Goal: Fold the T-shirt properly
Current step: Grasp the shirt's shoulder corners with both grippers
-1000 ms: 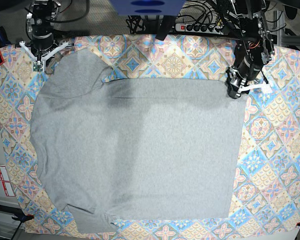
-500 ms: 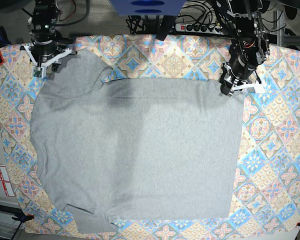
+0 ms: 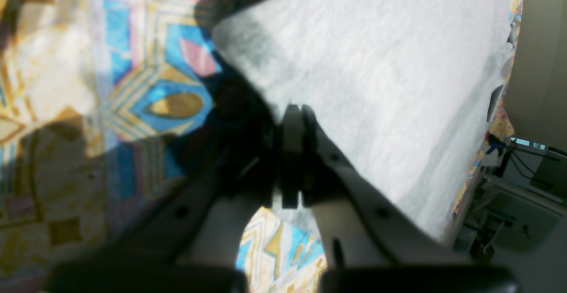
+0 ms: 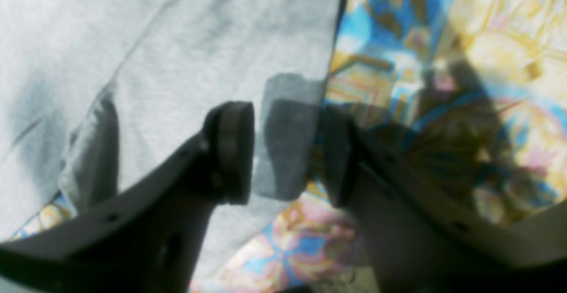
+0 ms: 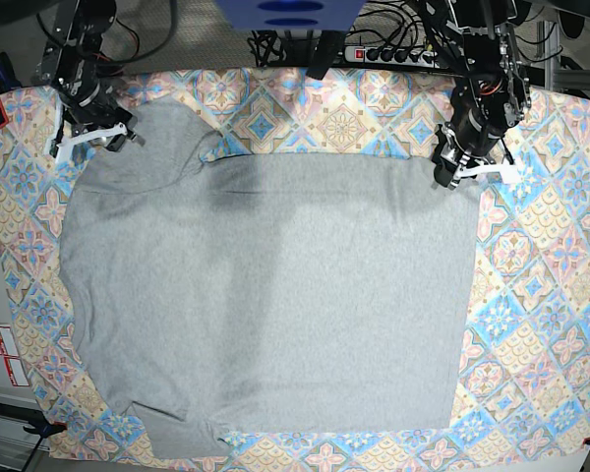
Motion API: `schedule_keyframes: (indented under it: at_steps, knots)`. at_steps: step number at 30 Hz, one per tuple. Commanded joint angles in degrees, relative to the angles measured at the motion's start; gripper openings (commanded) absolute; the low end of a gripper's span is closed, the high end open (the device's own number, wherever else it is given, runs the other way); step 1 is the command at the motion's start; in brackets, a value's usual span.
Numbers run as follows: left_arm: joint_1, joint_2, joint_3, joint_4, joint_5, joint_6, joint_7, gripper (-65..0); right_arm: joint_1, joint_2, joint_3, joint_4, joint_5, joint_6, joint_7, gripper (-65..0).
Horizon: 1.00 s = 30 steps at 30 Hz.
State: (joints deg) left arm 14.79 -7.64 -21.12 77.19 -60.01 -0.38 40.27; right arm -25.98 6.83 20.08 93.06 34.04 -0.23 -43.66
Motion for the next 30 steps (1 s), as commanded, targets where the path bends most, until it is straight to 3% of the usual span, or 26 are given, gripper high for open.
schedule_keyframes:
  at_steps: [1, 10, 19, 23, 30]
  knots:
    - [0.1, -0.4, 0.0, 0.4, 0.4, 0.2, 0.8, -65.0, -0.1, 0.5, 0.8, 0.1, 0.7, 0.4, 0.5, -38.2]
    - [0.0, -0.4, 0.1, 0.4, 0.4, 0.2, 0.8, -65.0, -0.3, 0.2, 0.0, -1.6, 0.7, 0.4, 0.0, -37.8]
    - [0.1, -0.4, 0.1, 0.4, 0.4, 0.2, 0.8, -65.0, -1.9, 0.1, -6.7, -1.6, 1.0, 0.4, 0.0, -37.9]
    - [0.6, -0.4, 0.1, 0.4, 0.3, 0.2, 0.8, -65.0, -2.1, 0.1, -7.4, -1.7, 5.9, 0.4, 0.0, -38.2]
    - [1.7, -0.4, 0.1, 0.6, 0.2, 0.2, 0.9, -65.0, -2.0, 1.0, -6.0, -3.8, 9.6, 0.4, 0.0, -58.6]
